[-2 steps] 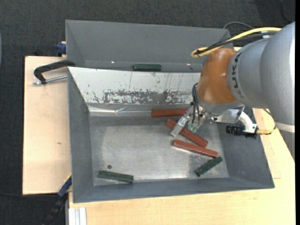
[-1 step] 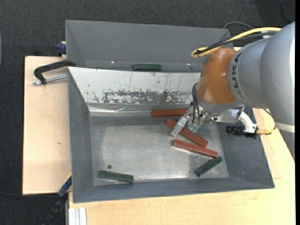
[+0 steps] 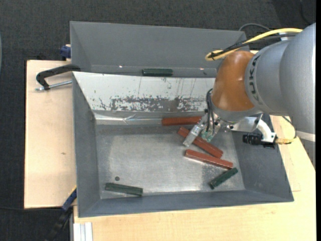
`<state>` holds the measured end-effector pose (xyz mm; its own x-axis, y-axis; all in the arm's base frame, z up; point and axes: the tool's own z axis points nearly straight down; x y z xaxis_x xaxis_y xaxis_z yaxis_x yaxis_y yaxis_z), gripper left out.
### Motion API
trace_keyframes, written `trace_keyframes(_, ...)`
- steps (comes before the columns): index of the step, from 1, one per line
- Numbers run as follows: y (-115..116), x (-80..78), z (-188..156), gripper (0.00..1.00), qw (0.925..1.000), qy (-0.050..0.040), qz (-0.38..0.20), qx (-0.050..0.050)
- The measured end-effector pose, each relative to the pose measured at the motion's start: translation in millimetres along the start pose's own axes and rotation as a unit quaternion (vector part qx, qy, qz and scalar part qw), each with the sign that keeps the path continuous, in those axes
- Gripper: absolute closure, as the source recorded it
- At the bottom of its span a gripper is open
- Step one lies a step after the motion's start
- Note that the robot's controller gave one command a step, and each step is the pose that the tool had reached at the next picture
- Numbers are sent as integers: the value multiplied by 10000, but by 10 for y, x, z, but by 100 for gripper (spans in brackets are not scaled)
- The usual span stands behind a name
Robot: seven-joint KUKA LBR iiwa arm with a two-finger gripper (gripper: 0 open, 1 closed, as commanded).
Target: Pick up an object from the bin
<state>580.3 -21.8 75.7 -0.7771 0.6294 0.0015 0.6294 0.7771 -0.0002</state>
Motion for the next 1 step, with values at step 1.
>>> trace_keyframes(1, -5, 11, -207, 100, 10000, 17, -2, 11)
